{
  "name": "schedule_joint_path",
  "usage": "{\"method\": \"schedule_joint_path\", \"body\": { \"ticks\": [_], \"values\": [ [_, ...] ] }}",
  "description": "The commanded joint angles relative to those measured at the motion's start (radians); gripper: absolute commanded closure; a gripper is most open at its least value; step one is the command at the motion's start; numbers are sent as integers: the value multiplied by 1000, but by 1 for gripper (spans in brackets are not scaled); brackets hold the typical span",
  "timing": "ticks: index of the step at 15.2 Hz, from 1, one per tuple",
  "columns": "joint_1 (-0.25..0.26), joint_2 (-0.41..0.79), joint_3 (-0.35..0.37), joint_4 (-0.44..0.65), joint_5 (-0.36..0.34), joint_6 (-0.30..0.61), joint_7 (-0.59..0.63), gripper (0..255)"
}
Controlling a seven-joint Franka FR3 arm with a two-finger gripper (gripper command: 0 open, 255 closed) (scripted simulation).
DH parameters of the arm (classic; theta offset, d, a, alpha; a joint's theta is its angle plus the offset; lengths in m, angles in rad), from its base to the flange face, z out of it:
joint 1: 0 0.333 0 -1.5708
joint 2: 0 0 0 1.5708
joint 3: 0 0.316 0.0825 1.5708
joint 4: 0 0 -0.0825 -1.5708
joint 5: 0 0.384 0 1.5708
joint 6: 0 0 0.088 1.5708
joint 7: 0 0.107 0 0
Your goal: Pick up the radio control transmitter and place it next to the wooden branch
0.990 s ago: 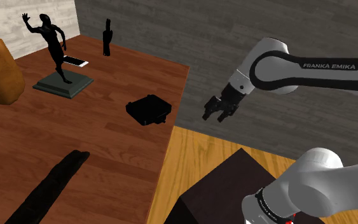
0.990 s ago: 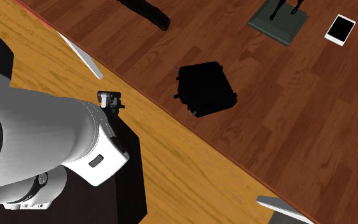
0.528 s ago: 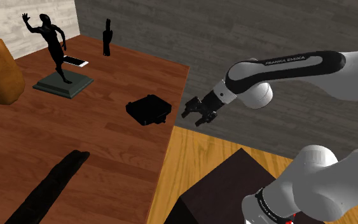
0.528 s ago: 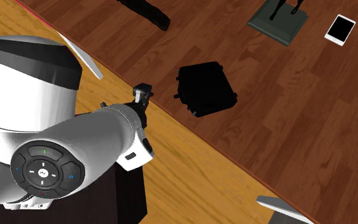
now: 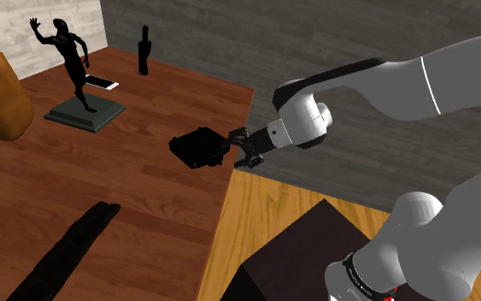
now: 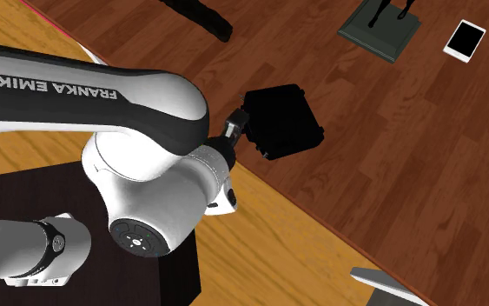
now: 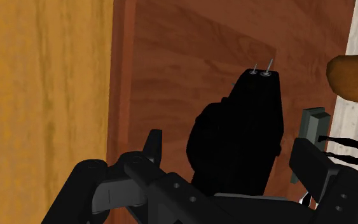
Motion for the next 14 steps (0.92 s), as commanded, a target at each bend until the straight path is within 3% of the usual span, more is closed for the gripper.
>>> {"method": "schedule_joint_path", "body": {
  "ticks": [1,7,14],
  "values": [
    [7,41,1,27,88,-4,-51,0],
    [29,147,23,96,191,-1,-115,0],
    [29,147,23,96,191,-1,-115,0]
  ]
}}
